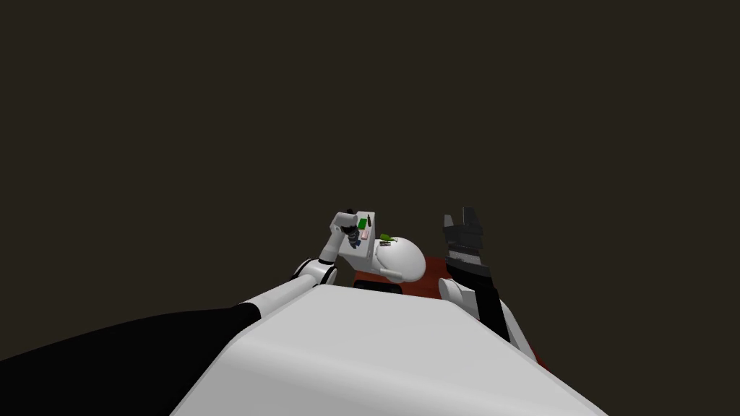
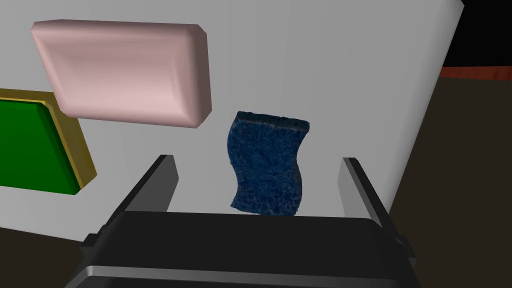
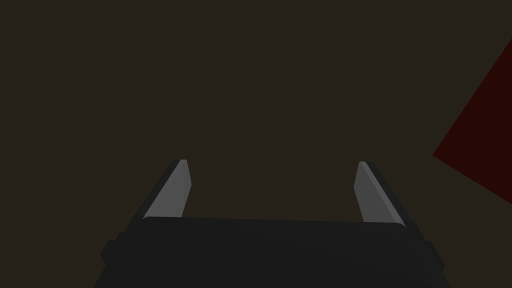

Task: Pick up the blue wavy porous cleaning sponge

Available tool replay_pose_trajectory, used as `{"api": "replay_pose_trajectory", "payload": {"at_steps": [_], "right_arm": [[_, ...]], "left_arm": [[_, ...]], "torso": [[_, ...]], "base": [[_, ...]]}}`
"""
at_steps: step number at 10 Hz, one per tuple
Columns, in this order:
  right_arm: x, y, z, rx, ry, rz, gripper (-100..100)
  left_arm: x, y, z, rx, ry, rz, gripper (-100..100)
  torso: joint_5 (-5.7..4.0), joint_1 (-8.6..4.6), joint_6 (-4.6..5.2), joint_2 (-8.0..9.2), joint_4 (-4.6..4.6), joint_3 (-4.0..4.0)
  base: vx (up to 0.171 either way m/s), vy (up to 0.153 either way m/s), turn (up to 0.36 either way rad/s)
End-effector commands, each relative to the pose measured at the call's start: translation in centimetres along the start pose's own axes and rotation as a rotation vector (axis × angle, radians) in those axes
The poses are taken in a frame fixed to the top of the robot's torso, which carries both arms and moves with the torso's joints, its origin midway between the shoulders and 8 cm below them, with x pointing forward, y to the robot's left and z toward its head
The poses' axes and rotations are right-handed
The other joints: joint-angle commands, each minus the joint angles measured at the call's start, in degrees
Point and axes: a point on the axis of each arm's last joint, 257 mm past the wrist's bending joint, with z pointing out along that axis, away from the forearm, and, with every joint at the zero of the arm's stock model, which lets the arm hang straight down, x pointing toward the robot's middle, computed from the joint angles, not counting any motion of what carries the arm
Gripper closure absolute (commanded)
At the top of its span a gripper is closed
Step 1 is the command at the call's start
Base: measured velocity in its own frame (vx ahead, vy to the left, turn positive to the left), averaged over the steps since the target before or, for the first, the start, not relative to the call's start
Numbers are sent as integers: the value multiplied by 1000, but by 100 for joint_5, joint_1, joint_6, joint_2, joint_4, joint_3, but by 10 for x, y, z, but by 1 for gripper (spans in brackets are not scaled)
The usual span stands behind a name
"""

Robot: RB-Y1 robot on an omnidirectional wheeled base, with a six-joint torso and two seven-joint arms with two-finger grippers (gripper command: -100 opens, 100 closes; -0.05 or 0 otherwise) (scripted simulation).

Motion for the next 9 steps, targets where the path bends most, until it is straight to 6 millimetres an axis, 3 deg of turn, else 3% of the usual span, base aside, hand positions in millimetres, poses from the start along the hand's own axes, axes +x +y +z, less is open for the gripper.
{"api": "replay_pose_trajectory", "payload": {"at_steps": [1, 3, 4, 8, 9], "right_arm": [[0, 0, 0, 0, 0, 0, 0], [0, 0, 0, 0, 0, 0, 0], [0, 0, 0, 0, 0, 0, 0], [0, 0, 0, 0, 0, 0, 0], [0, 0, 0, 0, 0, 0, 0]], "left_arm": [[-1, -1, 10, 3, 0, -2, -100], [-2, 0, 11, 1, 0, -2, -100], [-2, 0, 11, 3, 0, -2, 100], [-2, 0, 11, 2, 0, -2, 100], [-2, 0, 11, 2, 0, -2, 0]], "torso": [[0, 0, 0, 0, 0, 0], [0, 0, 0, 1, 0, 1], [0, 0, 0, 1, 1, 1], [2, 3, 0, -3, 0, -2], [2, 3, 0, -4, -1, -2]], "base": [[-3, -4, -14], [-1, -2, -8], [0, 0, 0], [0, 0, 0], [0, 0, 0]]}}
